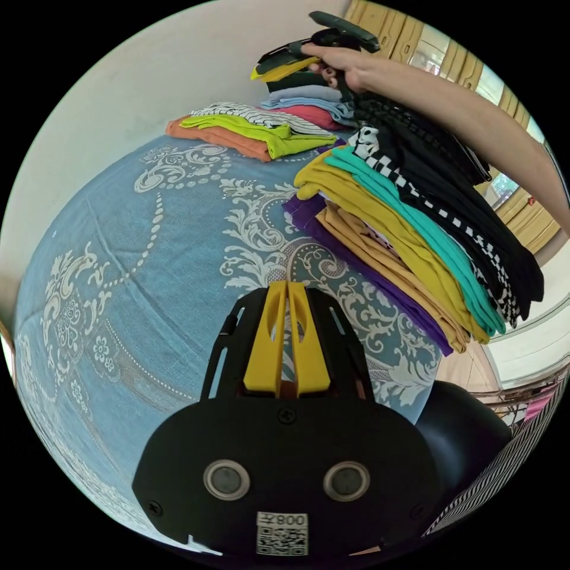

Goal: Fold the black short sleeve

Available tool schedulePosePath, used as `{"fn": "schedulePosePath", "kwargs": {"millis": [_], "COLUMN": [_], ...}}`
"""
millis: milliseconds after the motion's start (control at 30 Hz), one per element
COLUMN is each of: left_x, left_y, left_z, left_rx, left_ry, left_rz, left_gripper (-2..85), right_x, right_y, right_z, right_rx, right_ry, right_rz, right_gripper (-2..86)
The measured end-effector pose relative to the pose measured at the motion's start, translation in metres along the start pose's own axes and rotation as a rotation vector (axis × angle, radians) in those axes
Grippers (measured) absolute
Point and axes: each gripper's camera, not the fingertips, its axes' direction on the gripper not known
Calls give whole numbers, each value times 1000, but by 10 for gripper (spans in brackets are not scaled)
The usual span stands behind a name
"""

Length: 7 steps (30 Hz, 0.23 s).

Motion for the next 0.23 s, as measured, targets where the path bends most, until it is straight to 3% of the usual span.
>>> {"fn": "schedulePosePath", "kwargs": {"millis": [233], "left_x": [0], "left_y": [11], "left_z": [-15], "left_rx": [9], "left_ry": [-43], "left_rz": [16], "left_gripper": [3], "right_x": [-28], "right_y": [-104], "right_z": [89], "right_rx": [-77], "right_ry": [145], "right_rz": [16], "right_gripper": [80]}}
